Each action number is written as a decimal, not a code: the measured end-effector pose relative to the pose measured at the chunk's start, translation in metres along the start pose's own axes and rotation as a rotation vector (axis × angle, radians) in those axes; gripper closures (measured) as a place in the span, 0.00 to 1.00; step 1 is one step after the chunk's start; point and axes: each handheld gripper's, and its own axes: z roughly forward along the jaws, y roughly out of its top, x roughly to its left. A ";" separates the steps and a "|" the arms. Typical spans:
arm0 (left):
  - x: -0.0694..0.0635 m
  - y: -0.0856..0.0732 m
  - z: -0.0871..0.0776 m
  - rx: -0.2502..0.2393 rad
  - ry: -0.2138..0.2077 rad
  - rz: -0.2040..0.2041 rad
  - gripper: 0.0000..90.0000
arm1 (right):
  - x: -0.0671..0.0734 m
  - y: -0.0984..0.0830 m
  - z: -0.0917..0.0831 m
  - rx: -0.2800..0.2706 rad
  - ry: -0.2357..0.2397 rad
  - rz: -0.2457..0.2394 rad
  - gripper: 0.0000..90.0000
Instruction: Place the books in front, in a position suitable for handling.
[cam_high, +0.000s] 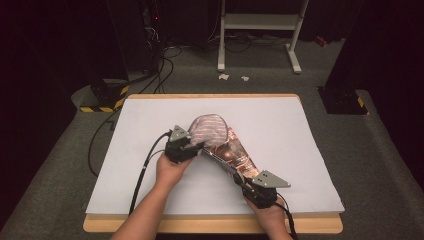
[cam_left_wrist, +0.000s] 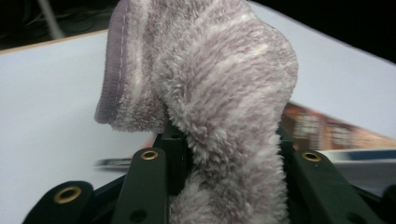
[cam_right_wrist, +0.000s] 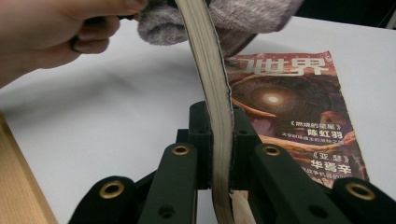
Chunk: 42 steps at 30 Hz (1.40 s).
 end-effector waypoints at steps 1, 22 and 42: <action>-0.011 0.001 -0.002 -0.006 -0.013 0.016 0.69 | 0.000 0.000 0.000 0.000 0.000 0.001 0.93; -0.094 0.007 -0.041 -0.080 -0.236 0.059 0.68 | 0.003 -0.004 0.003 -0.005 -0.005 -0.016 0.92; -0.071 -0.006 -0.026 -0.054 -0.081 0.124 0.69 | 0.001 -0.004 0.005 -0.004 0.005 0.031 0.93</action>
